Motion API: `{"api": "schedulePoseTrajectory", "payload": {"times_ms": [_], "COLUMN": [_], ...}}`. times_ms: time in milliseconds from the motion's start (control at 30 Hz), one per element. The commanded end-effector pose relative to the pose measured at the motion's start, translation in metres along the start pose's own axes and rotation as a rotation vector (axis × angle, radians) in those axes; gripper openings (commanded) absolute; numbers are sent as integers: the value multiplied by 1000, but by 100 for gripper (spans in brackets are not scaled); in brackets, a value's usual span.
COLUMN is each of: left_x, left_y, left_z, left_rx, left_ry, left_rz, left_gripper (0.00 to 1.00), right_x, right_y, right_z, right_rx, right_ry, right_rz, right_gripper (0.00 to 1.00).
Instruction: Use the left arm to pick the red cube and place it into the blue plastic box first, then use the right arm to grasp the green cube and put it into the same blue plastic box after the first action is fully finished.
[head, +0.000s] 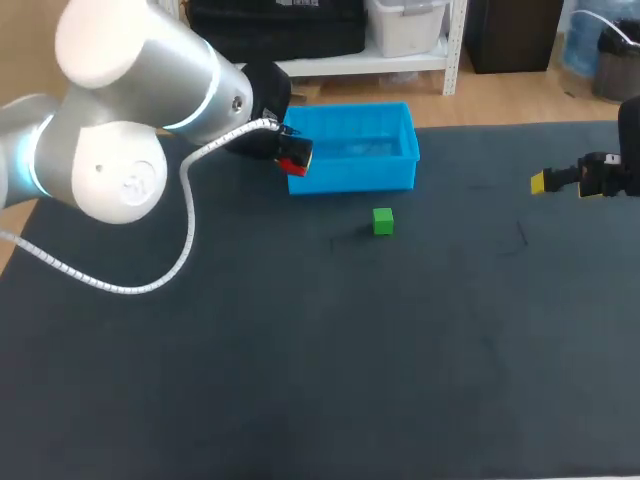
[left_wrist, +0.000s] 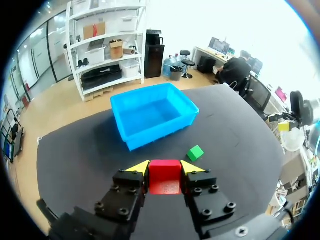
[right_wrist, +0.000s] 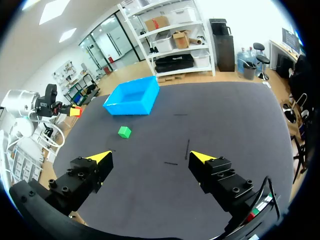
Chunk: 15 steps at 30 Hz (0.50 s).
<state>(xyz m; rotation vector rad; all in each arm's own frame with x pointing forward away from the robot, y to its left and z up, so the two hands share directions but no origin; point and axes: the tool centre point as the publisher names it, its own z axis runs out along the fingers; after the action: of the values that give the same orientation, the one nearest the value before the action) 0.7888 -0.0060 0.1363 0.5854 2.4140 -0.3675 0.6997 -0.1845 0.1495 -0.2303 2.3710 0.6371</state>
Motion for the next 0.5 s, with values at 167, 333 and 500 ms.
{"api": "schedulePoseTrajectory", "payload": {"times_ms": [167, 333, 500], "left_x": [-28, -47, -63], "left_y": [11, 21, 30], "left_z": [36, 54, 72], "left_rx": [31, 32, 25], "left_ry": [3, -10, -2], "left_rz": [30, 60, 69], "left_gripper": [0, 0, 0], "right_x": [0, 0, 0], "right_y": [0, 0, 0], "right_z": [0, 0, 0], "right_rx": [1, 1, 1], "right_ry": [1, 1, 1], "right_rz": [-1, -1, -1], "right_gripper": [100, 100, 100]}}
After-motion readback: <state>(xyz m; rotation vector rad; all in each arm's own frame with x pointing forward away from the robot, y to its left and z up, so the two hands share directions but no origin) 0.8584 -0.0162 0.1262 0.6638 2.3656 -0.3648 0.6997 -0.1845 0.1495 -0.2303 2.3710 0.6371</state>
